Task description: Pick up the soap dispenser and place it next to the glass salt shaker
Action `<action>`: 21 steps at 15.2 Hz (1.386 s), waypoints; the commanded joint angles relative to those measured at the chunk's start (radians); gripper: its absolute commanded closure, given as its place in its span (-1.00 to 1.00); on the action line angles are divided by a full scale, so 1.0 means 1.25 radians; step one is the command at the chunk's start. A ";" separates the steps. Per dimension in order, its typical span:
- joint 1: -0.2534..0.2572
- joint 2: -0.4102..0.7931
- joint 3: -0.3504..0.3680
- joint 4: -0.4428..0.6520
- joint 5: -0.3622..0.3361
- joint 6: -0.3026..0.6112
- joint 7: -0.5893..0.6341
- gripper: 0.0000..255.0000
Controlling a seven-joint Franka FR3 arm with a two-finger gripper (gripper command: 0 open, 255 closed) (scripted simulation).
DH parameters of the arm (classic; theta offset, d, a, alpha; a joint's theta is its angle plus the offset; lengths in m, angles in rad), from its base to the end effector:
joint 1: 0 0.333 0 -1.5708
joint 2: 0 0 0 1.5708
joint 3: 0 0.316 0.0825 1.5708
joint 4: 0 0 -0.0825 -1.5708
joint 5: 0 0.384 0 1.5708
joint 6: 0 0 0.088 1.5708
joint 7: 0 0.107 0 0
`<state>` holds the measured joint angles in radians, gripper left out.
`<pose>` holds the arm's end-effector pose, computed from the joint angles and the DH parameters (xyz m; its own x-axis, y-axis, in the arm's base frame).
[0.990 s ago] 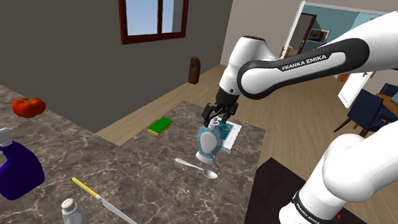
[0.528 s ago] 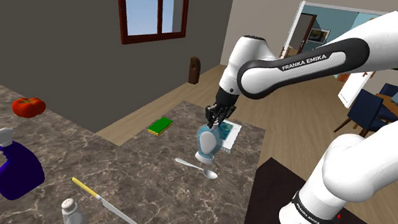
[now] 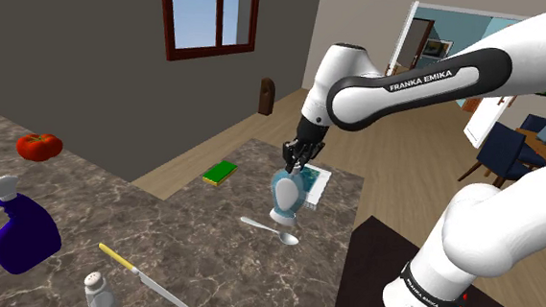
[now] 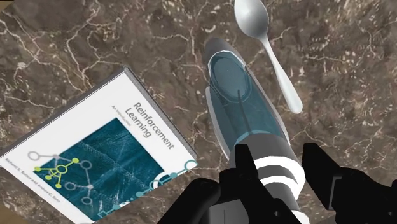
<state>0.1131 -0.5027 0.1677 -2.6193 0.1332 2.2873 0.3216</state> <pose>0.3805 0.1124 0.4276 0.9795 -0.1380 0.1466 -0.1267 -0.9884 -0.0837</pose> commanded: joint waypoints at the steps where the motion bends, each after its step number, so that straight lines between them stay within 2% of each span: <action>1: 0.000 -0.011 -0.002 0.013 -0.001 -0.024 0.001 1.00; 21: -0.006 -0.059 -0.018 0.194 -0.016 -0.254 0.008 1.00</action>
<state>0.1061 -0.5765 0.1468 -2.3902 0.1145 1.9844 0.3323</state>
